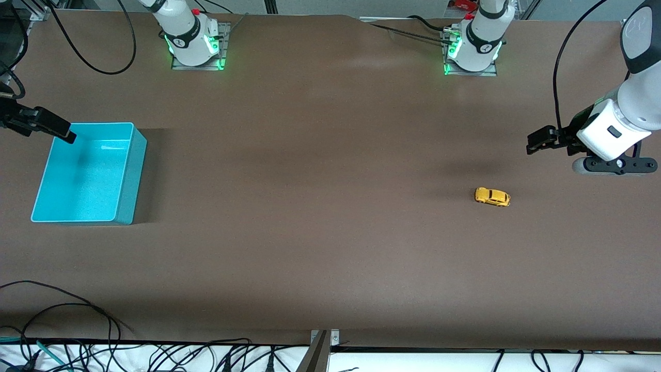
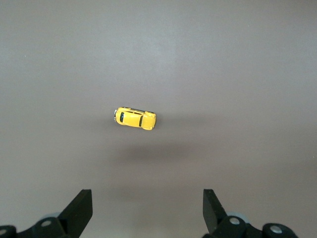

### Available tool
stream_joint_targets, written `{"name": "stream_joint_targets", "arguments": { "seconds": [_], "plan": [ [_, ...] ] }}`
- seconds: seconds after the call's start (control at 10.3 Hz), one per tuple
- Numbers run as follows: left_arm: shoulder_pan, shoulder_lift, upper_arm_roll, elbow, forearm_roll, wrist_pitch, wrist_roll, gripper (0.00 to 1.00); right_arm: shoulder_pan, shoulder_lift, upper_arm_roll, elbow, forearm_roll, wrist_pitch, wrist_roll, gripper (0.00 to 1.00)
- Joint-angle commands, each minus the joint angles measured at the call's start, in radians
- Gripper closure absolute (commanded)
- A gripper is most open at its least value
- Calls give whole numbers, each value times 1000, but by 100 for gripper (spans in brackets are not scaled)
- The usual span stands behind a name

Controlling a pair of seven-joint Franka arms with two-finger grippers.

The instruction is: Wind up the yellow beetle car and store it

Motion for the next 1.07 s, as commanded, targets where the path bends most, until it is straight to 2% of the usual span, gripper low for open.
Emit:
{"name": "stream_joint_targets", "arguments": {
  "seconds": [0.0, 0.97],
  "plan": [
    [-3, 0, 7, 5, -19, -9, 23, 2, -4, 0, 0, 19, 17, -7, 3, 0],
    [-1, 0, 7, -1, -17, -12, 21, 3, -4, 3, 0, 19, 18, -4, 3, 0]
  ]
}}
